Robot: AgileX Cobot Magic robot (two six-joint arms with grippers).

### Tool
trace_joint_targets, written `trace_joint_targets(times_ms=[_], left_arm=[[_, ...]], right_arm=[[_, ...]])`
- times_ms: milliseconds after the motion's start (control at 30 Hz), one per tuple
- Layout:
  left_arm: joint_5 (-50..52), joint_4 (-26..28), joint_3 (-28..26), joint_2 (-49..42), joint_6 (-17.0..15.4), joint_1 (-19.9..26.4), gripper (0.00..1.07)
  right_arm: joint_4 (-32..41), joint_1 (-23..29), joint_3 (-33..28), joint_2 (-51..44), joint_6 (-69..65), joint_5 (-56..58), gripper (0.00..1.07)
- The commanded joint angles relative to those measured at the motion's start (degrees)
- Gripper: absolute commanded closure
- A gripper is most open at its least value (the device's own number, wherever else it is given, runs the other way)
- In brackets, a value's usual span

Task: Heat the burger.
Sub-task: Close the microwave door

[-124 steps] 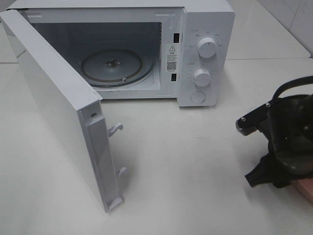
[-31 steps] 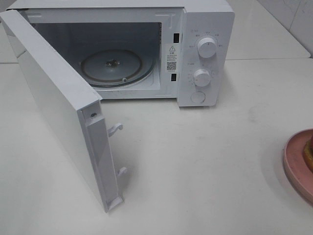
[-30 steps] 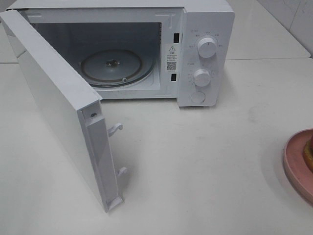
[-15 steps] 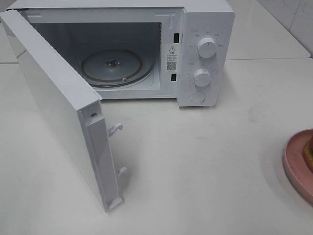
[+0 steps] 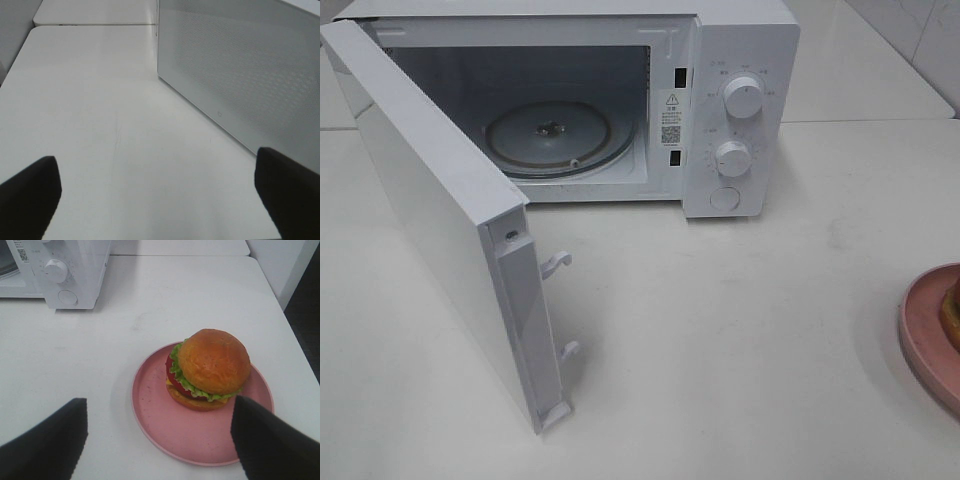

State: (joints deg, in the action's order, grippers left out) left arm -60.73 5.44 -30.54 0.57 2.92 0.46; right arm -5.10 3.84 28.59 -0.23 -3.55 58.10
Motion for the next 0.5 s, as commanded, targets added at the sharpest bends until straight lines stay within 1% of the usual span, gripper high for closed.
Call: trace_joint_targets(times_ms=[33,100,167,200,233,267,300,333,367,400,467,500], left_arm=[[2.64,1.03,-1.83,1.55,-0.29,0.23,0.09],[3.50,0.92,-2.29,2.58,-0.23,0.23,0.09],[5.27,0.57,-2.35,5.67,0.17,0.23,0.10],[6.88,0.74,-2.29,7.33,-0.06,0.23,0.13],[6.88,0.74,-2.29,7.33,-0.06,0.23,0.13],[7.96,0.74,-2.29,8.02,-0.11,0.23,0.17],[10.49,0.74,-2.29,9.51,-0.29,0.23,0.28],[10.49,0.74,-2.29,9.51,-0.29,0.23,0.28],[11.40,0.69,-2.29,10.26,-0.29,0.23,0.33],[11.40,0.69,-2.29,10.26,-0.29,0.23,0.33],[15.18,0.52,-2.29,13.92,-0.29,0.23,0.62],[15.18,0.52,-2.29,13.92,-0.29,0.23,0.62]], right_arm=[[0.00,-0.40,-0.06,-1.55,0.52,-0.92,0.31],[0.00,-0.40,-0.06,-1.55,0.52,-0.92,0.31],[0.00,-0.40,-0.06,-1.55,0.52,-0.92,0.31],[0.00,-0.40,-0.06,-1.55,0.52,-0.92,0.31],[0.00,-0.40,-0.06,-1.55,0.52,-0.92,0.31],[0.00,-0.40,-0.06,-1.55,0.52,-0.92,0.31],[0.00,-0.40,-0.06,-1.55,0.52,-0.92,0.31],[0.00,-0.40,-0.06,-1.55,0.52,-0.92,0.31],[0.00,-0.40,-0.06,-1.55,0.52,-0.92,0.31],[0.00,-0.40,-0.06,-1.55,0.52,-0.92,0.31],[0.00,-0.40,-0.06,-1.55,0.52,-0.92,0.31],[0.00,-0.40,-0.06,-1.55,0.52,-0.92,0.31]])
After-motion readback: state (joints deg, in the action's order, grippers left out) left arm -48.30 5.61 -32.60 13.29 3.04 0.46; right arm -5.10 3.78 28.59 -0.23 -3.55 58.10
